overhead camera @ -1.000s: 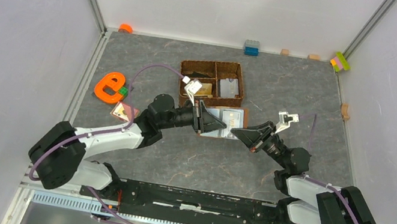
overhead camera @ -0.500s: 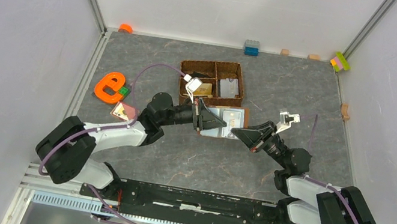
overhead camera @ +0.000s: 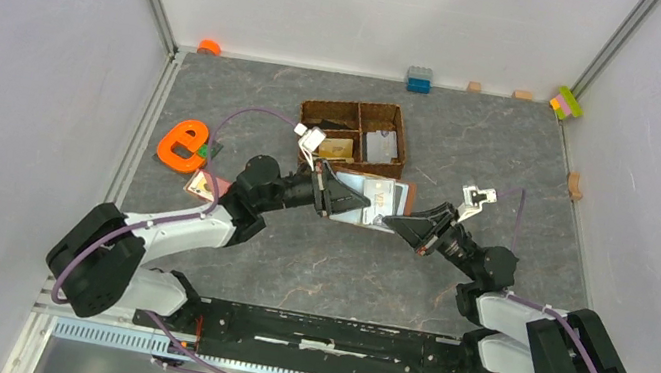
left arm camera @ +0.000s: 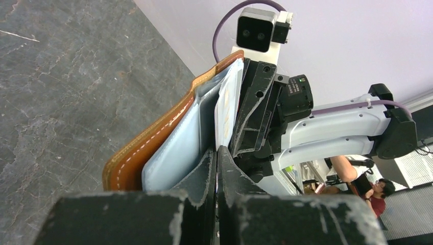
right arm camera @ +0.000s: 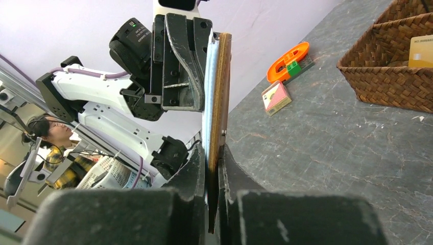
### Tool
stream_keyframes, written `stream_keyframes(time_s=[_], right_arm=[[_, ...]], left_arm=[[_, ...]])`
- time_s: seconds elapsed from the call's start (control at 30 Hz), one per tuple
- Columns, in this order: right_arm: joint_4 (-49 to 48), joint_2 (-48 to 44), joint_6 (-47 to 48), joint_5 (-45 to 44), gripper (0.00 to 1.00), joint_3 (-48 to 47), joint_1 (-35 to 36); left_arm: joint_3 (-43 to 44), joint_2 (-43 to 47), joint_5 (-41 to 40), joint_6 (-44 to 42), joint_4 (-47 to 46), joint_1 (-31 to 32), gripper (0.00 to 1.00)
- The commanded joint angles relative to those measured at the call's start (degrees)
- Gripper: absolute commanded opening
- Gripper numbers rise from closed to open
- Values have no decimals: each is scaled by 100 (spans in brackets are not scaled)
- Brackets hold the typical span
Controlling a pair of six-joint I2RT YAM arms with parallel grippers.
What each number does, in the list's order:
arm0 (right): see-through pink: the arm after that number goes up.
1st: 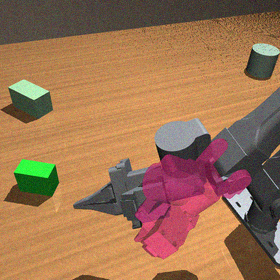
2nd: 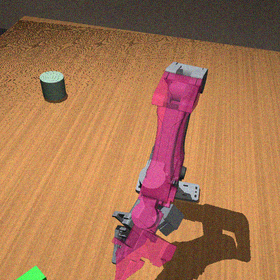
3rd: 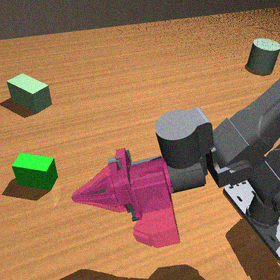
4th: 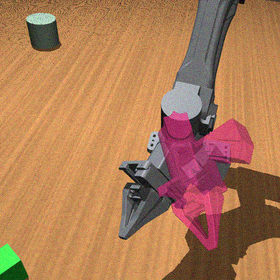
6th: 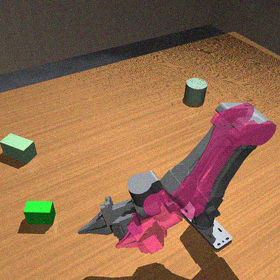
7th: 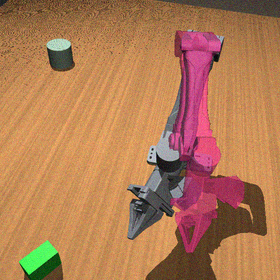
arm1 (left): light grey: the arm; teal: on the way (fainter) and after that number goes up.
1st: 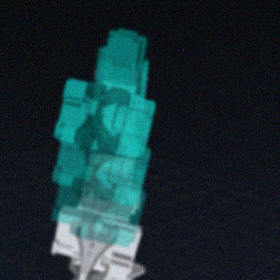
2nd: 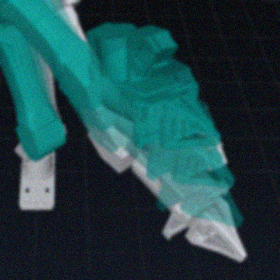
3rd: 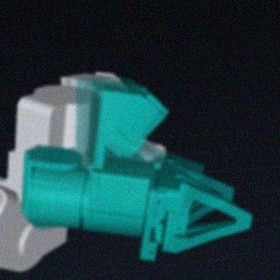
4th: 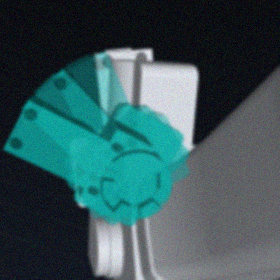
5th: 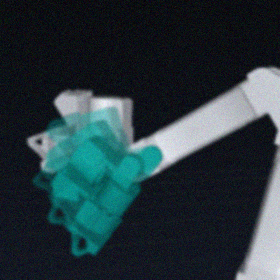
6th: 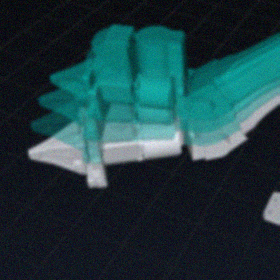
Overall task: Take the credit cards out of the card holder
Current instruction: Remove the credit card from the card holder.
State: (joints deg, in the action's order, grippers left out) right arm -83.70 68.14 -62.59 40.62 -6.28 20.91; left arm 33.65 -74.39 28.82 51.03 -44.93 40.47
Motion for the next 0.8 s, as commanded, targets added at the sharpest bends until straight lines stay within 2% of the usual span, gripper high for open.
stream_keyframes(time_s=[0.0,0.33,0.57,0.77], right_arm=[[-1061,-90,-85,124,2,19,-73],[-1203,-170,-235,12,0,190,-294],[-1537,-17,-466,20,2,242,-378],[-1920,198,-694,164,0,171,-377]], left_arm=[[-15,-201,-104,195,-276,-261,2],[-125,-197,-43,382,-492,-422,2],[-92,-260,13,399,-524,-419,2],[72,-362,185,314,-447,-309,3]])
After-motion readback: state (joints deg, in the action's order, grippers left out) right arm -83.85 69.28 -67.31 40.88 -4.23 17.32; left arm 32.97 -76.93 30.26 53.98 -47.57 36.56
